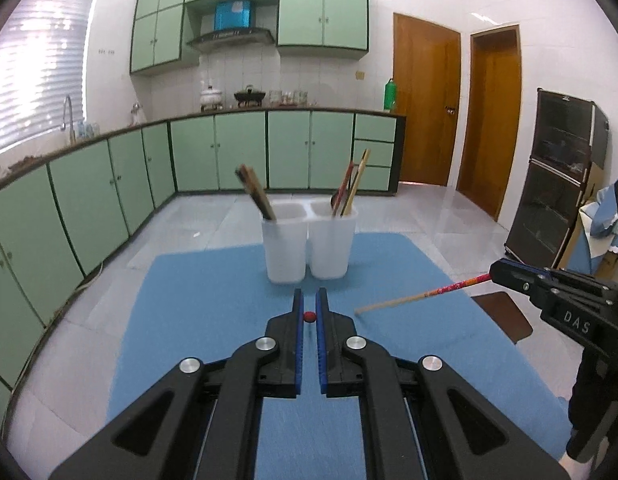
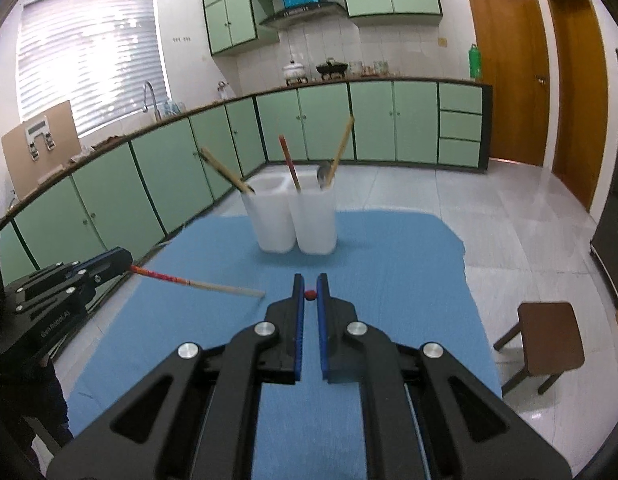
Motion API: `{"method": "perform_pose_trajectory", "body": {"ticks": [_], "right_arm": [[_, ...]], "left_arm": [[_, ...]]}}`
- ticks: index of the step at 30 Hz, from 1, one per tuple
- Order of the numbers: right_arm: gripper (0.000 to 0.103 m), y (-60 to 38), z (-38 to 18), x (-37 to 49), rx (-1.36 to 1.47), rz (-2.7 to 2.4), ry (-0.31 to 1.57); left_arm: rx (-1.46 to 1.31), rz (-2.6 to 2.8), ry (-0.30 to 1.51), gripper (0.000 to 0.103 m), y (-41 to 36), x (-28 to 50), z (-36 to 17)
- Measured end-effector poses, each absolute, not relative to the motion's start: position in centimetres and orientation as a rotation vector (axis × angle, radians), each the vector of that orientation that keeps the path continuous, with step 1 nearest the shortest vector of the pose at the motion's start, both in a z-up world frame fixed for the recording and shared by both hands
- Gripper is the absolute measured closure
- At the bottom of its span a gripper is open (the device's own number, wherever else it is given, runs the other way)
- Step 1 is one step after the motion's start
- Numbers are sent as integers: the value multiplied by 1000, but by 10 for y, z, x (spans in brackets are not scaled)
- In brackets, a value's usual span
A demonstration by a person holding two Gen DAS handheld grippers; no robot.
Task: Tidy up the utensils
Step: 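Lift both red-patterned chopsticks up toward the white cups, then lower both chopsticks into the white cups and open both tools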
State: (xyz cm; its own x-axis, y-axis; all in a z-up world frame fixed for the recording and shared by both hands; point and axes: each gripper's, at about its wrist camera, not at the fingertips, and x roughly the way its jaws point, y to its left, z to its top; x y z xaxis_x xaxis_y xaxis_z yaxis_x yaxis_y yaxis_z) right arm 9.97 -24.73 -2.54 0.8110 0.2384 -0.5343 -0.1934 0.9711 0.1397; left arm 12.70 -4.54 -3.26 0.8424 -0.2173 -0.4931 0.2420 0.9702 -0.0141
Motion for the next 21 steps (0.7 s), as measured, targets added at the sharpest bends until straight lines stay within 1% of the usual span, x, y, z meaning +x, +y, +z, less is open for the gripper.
{"method": "perform_pose_trajectory", "body": {"ticks": [11,21], "right_arm": [[98,-251,17,123,111,318,558],[98,-261,52,152,108,336,525]], "left_arm": [[23,-305,506,97,-45,142,-5],[37,-315,455,97,-48,158,20]]}}
